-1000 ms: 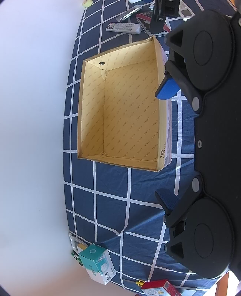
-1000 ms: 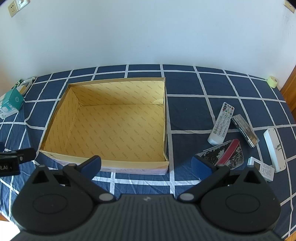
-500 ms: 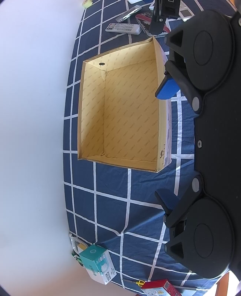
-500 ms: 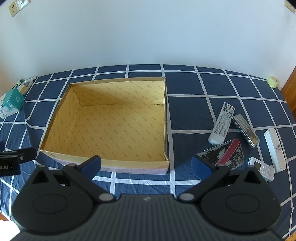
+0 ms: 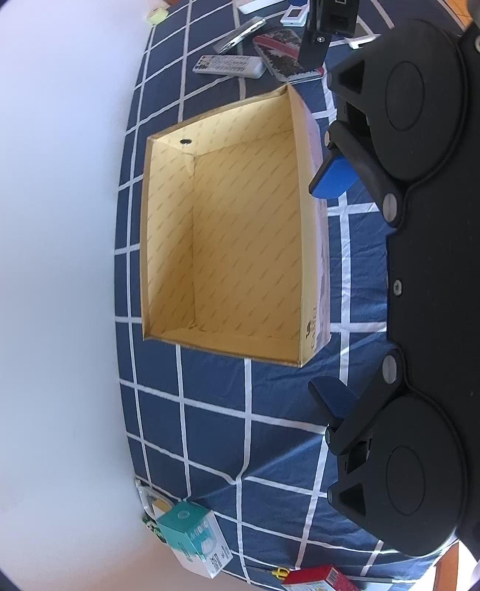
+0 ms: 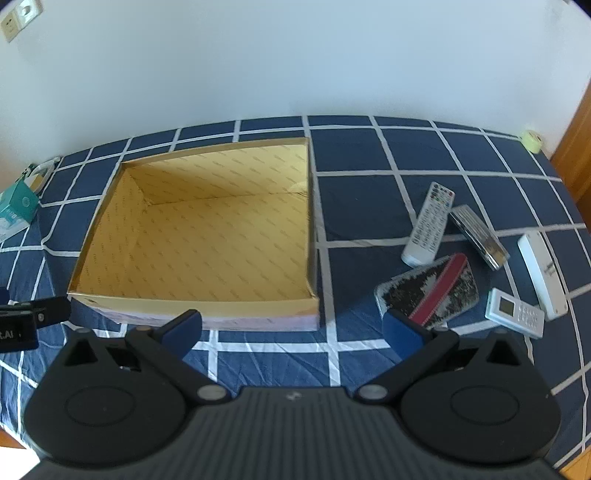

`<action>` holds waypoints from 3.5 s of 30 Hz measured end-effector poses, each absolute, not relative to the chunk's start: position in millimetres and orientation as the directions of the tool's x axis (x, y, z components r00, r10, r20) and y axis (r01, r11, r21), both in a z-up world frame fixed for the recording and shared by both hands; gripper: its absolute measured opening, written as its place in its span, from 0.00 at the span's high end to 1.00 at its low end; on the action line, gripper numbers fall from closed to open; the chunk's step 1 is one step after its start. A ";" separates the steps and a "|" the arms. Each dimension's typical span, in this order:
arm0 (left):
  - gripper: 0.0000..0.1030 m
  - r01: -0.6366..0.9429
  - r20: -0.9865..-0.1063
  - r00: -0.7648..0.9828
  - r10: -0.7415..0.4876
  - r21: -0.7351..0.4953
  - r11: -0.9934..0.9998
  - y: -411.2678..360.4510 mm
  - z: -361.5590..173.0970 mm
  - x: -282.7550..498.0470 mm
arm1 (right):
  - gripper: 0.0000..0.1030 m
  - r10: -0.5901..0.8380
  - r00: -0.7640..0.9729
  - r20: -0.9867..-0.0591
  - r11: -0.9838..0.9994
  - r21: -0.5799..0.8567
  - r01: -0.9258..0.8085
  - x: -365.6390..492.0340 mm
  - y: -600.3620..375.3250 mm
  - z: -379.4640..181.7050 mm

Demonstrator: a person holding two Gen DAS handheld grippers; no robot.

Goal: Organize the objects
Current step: 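Move the right gripper toward the black-and-red phone case, then close the right gripper on the edge of the phone case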

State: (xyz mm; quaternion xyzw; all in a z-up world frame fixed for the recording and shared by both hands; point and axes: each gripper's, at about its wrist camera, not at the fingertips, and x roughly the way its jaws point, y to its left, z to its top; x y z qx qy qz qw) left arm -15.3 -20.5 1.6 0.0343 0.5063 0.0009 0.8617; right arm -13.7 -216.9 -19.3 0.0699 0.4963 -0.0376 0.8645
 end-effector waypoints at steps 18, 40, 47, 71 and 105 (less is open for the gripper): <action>0.00 0.121 -0.906 0.424 0.020 0.078 0.990 -102.2 -23.0 -16.4 | 0.00 -0.007 0.480 -0.877 0.966 0.117 0.229 -42.2 -300.2 -41.3; 0.00 -0.009 -0.918 0.394 0.048 0.048 0.999 -242.0 -49.3 -34.0 | 0.00 0.086 0.507 -0.858 0.980 0.164 0.112 -56.7 -455.5 -49.7; 0.00 -0.098 -0.923 0.375 0.084 0.051 0.994 -265.5 -64.2 -44.2 | 0.00 0.129 0.484 -0.865 0.985 0.170 0.041 -54.0 -479.8 -65.4; 0.00 -0.268 -0.950 0.291 0.116 0.036 0.963 -298.4 -104.5 -14.1 | 0.00 0.244 0.353 -0.903 0.970 0.219 -0.110 22.2 -491.6 -112.9; 0.00 -0.257 -0.973 0.227 -0.044 -0.104 0.961 -315.9 -177.1 62.0 | 0.00 0.269 0.185 -0.945 0.954 0.236 -0.184 100.2 -463.0 -193.4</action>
